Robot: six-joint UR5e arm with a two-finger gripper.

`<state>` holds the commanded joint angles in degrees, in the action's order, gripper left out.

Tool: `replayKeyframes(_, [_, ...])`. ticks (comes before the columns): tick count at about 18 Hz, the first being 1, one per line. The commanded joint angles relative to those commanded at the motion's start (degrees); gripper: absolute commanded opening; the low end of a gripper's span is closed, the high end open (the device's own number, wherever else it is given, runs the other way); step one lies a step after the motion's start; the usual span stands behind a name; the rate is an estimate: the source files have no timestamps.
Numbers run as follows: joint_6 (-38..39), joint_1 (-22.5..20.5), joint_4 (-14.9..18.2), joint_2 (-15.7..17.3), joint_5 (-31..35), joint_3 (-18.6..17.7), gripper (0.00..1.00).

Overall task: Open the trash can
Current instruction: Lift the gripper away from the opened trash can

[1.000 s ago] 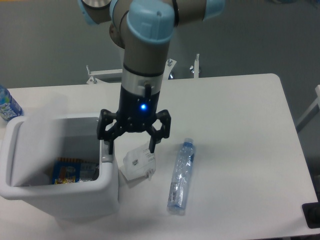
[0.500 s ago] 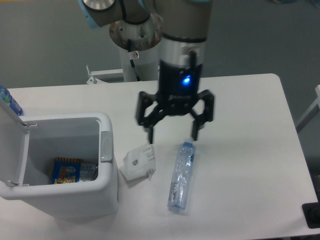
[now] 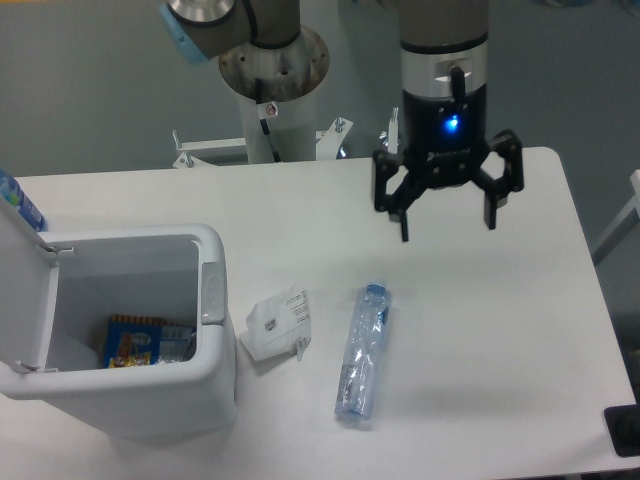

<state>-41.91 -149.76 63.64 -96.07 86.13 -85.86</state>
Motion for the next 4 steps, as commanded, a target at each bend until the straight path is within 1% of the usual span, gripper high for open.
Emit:
replayKeyframes(1, [-1.1, 0.0, -0.2, 0.3, 0.5, -0.6, 1.0])
replayKeyframes(4, [-2.5, 0.0, -0.3, 0.3, 2.4, -0.7, 1.0])
